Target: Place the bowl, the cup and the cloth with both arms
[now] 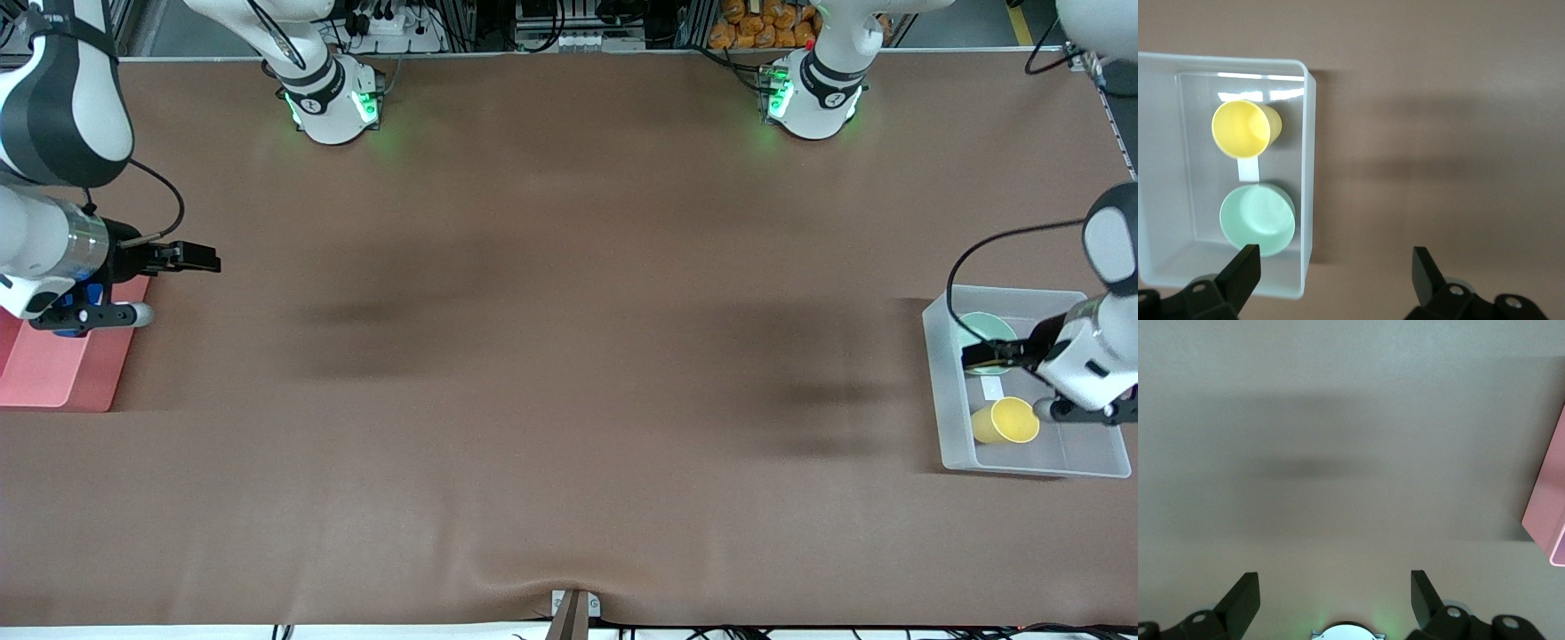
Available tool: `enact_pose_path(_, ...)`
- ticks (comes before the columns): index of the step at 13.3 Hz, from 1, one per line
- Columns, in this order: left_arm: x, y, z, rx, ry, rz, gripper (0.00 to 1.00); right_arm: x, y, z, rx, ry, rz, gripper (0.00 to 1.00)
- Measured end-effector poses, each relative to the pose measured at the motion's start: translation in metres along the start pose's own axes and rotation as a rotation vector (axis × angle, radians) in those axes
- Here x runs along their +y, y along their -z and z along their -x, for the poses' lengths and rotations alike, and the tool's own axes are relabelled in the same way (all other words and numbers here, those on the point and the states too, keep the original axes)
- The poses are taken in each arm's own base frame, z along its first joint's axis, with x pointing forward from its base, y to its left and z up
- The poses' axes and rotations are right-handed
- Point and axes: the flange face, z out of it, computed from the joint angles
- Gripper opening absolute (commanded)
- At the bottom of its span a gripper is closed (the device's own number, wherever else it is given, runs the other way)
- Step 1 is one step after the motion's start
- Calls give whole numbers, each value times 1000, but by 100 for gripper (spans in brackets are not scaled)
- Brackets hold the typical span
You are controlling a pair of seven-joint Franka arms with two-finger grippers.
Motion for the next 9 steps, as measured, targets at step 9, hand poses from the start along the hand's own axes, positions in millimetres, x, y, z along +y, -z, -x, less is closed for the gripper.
enact_pose_path(9, 16, 73, 101, 86, -33, 40, 100, -14, 95, 46, 139, -25, -29, 100)
